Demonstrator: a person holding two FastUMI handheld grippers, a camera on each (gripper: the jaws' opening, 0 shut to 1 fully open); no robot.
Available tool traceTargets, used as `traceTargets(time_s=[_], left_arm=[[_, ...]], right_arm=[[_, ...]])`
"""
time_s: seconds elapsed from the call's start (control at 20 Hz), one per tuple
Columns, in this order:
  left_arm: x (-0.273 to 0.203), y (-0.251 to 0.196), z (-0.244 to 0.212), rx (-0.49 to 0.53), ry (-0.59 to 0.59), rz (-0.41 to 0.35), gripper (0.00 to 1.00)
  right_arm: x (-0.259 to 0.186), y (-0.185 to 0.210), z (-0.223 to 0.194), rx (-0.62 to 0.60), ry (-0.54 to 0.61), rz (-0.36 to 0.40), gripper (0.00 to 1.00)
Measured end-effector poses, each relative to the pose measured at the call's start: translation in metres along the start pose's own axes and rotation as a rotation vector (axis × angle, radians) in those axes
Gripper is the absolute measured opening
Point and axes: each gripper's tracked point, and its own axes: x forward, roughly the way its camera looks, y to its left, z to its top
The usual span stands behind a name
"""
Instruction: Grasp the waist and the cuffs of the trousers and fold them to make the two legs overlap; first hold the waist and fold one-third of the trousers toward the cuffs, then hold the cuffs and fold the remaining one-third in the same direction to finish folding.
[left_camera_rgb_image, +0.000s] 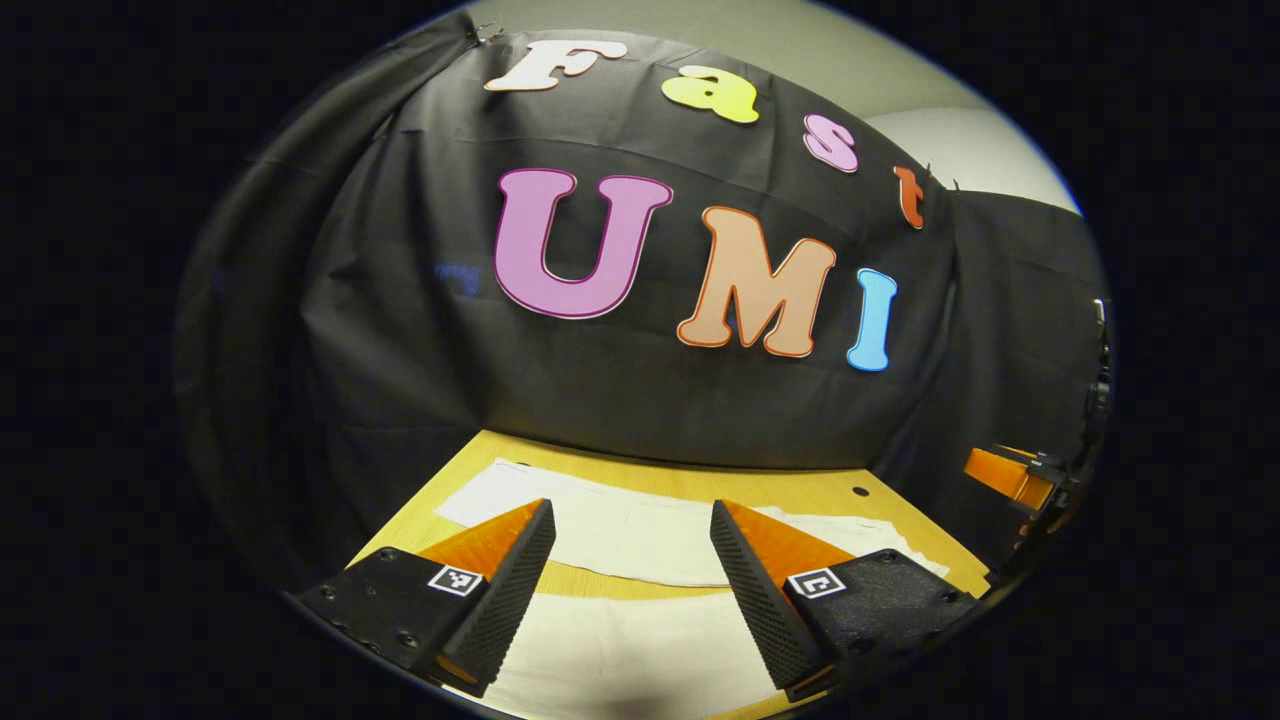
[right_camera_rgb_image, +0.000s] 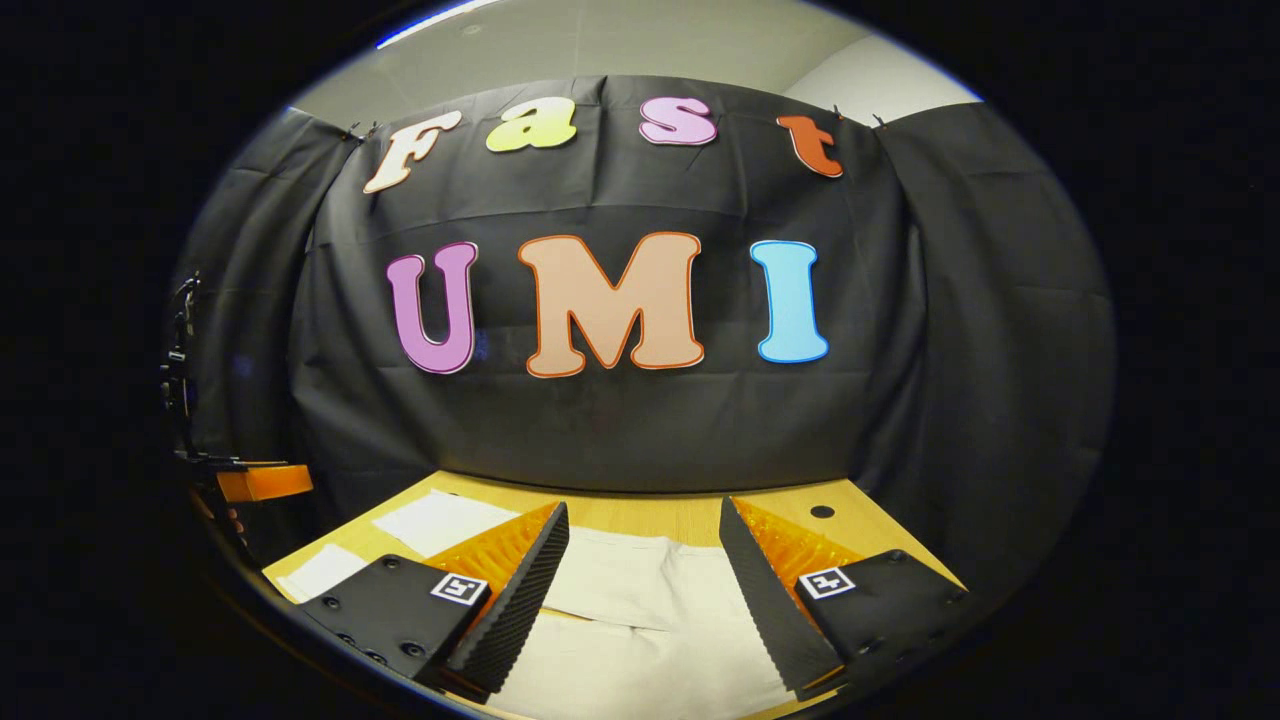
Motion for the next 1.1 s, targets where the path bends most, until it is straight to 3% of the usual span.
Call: traceTargets(time_s=[0.4, 0.85, 1.1], left_arm=[[-0.011, 0.051, -0.058, 0.111, 0.158, -0.021, 0.94], [-0.049, 0.088, -0.158, 0.214, 0.517, -0.302, 0.94], [-0.084, 0.109, -0.211, 0.368, 0.746, -0.442, 0.95]], right_arm=[[-0.003, 0.014, -0.018, -0.004, 0.044, 0.012, 0.97], [-0.02, 0.032, -0.042, -0.006, 0.081, -0.021, 0.97], [-0.032, 0.039, -0.06, -0.013, 0.119, -0.035, 0.97]])
